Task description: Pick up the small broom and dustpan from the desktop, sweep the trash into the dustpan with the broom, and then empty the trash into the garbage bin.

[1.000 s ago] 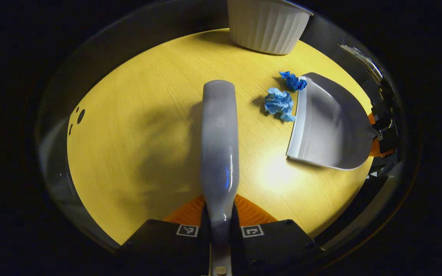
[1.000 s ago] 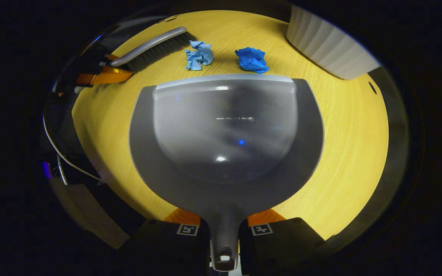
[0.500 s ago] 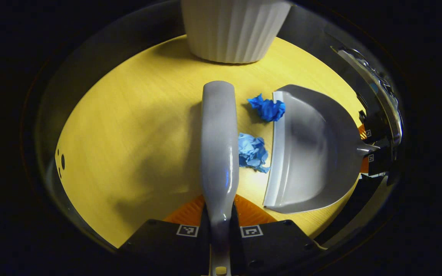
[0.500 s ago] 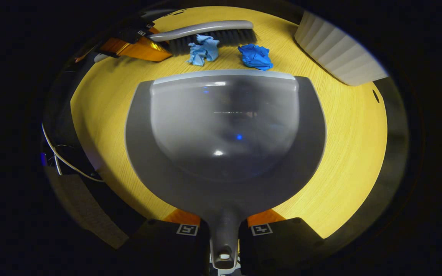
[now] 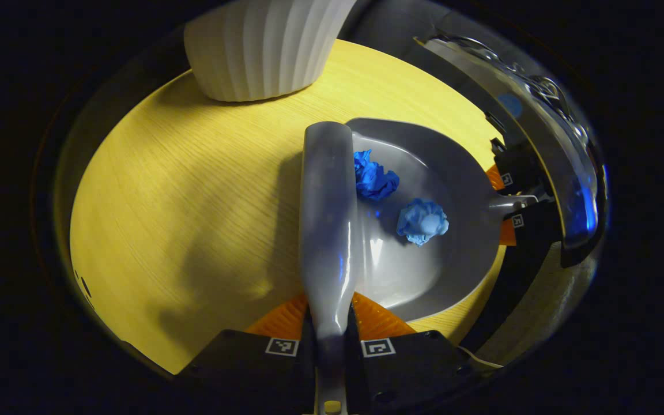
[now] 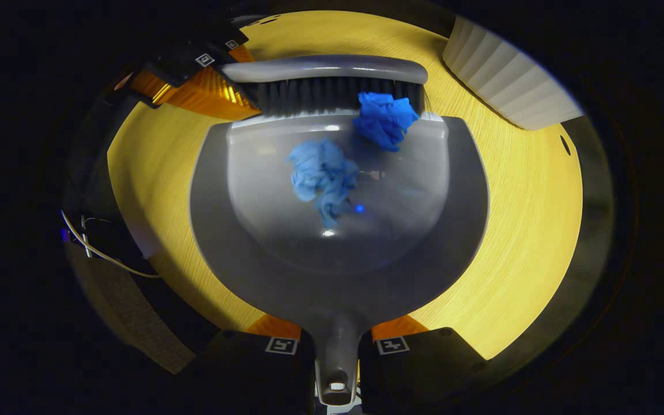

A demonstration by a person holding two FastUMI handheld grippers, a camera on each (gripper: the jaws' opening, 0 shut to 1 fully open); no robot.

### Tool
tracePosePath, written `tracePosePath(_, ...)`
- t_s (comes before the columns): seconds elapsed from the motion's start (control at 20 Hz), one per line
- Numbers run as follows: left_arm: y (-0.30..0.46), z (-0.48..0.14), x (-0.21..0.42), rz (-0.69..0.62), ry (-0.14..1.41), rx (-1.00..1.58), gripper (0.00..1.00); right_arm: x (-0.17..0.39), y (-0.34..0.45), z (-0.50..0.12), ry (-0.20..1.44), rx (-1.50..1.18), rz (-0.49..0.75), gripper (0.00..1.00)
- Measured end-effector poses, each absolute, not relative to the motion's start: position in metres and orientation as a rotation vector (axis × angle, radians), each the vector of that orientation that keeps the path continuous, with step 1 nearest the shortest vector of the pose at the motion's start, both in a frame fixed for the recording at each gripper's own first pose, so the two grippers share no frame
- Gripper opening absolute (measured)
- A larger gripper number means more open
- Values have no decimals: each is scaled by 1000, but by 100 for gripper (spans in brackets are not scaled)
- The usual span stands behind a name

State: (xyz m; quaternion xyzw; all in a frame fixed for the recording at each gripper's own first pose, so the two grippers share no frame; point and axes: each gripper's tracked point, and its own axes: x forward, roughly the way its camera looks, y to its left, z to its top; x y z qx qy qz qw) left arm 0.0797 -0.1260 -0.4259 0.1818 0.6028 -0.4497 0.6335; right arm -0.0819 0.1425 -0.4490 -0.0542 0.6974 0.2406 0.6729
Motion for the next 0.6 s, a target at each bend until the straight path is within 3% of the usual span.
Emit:
tracePosePath(0.2, -121, -423, 70, -996, 1393, 358, 25, -82, 142, -449, 1546, -116, 534, 34)
tracePosePath(0.6, -81, -423, 95, -702, 1290, 195, 25, -76, 146, -437, 1504, 14, 383, 35)
